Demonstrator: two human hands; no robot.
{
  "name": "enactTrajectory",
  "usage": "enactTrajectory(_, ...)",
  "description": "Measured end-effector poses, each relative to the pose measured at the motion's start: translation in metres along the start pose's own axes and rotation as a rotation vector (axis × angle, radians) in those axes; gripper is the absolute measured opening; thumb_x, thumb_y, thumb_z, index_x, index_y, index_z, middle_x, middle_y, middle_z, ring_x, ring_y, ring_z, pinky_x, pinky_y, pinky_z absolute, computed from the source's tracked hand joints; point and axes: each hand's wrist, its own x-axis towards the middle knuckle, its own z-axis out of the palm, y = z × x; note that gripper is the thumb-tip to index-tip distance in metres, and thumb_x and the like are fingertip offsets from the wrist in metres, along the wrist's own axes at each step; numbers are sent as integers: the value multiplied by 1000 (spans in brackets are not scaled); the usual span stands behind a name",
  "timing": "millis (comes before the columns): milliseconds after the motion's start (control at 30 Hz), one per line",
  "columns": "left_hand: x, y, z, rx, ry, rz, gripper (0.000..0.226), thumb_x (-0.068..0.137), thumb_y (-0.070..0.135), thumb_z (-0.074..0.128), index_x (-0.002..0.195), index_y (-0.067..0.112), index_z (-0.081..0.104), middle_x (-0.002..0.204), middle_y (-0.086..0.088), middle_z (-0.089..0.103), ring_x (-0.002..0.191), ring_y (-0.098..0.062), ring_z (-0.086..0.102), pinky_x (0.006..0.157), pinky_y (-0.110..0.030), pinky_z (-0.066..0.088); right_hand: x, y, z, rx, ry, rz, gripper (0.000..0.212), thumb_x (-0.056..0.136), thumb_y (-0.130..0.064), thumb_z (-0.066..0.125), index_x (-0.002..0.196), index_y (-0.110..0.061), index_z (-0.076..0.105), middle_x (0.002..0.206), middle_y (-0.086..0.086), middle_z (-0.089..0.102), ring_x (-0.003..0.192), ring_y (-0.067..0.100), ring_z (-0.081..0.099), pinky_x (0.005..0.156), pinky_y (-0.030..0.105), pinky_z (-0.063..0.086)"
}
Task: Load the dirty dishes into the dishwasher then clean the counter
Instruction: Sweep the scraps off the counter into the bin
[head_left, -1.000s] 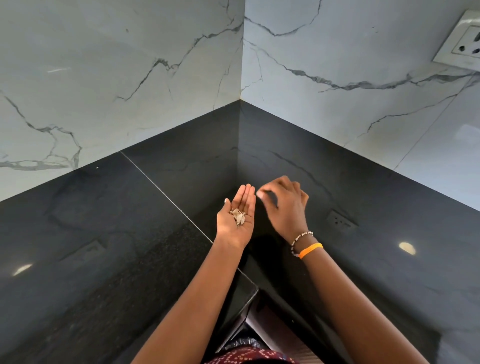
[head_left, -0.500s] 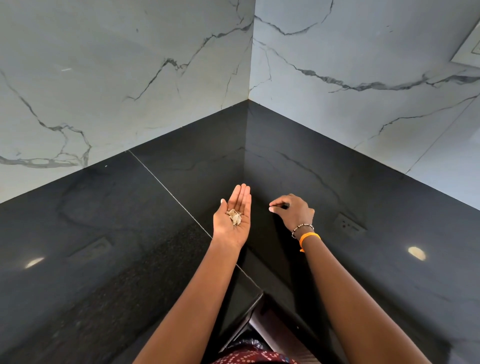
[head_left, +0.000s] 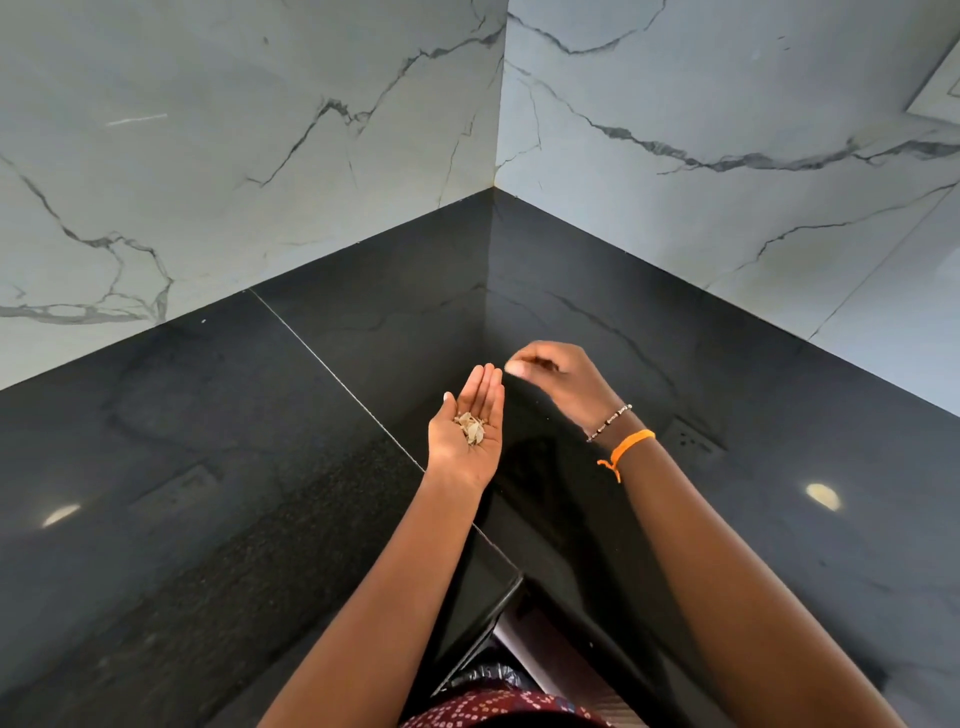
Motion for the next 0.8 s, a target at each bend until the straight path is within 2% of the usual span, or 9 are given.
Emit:
enactTrajectory(100,-1,-5,-3,44,4,-1,48,103,27,25,108,-4,61,118,-18,62,103,-26,63,86,-34,51,0,-5,6,-297,-271,-70,16,91,-23,54,87,-23,70,85,-6,58,84,3,54,82,28,39)
enactTrajectory(133,-1,-6,-3,45,10,-8,48,103,27,25,107,-4,62,117,-18,63,103,-26,63,86,-35,51,1,-1,3,-240,-244,-64,14,90,-19,57,90,-18,71,86,-6,58,84,2,55,82,25,40)
enactTrajectory(200,-1,-4,-4,23,3,-21,49,103,27,26,106,-5,62,117,-18,63,109,-26,60,87,-36,50,0,14,-7,-68,-44,-15,7,84,-8,63,87,-10,69,83,-7,62,75,-6,58,78,17,44)
enactTrajectory(233,-1,-3,-4,9,-5,-19,49,103,27,26,106,-6,61,117,-18,62,112,-26,59,88,-36,49,-3,24,-11,-57,30,52,5,82,-6,65,83,-9,69,81,-3,65,70,-7,58,76,20,44)
enactTrajectory(333,0,2,-4,-13,-3,-13,48,103,27,26,107,-6,61,115,-17,63,115,-25,57,87,-36,49,-20,62,-7,-268,111,273,5,78,-8,68,80,-8,73,88,8,71,78,10,63,78,22,44)
enactTrajectory(433,1,0,-3,-28,-5,-17,48,103,27,27,106,-6,61,115,-17,64,115,-25,58,88,-36,50,-30,71,5,-258,224,299,5,77,-10,71,80,-12,74,87,4,69,85,19,63,81,26,47)
enactTrajectory(600,0,-6,-2,-13,-12,-39,48,103,27,28,106,-6,62,116,-17,64,114,-25,58,90,-36,49,-26,62,6,-384,194,269,6,80,-12,68,78,-14,73,87,0,66,85,17,61,78,29,47)
enactTrajectory(700,0,-7,-2,-11,-15,-44,48,103,27,28,106,-6,62,116,-18,63,114,-26,58,90,-36,49,-27,56,10,-549,123,217,13,85,-10,56,79,-15,66,91,-1,60,87,21,59,71,27,42)
enactTrajectory(800,-2,-10,-2,-1,-7,-56,47,103,27,28,108,-6,62,116,-18,64,113,-25,59,88,-36,50,-31,55,25,-780,89,211,14,87,-10,48,95,-12,59,105,5,54,96,25,55,81,34,47)
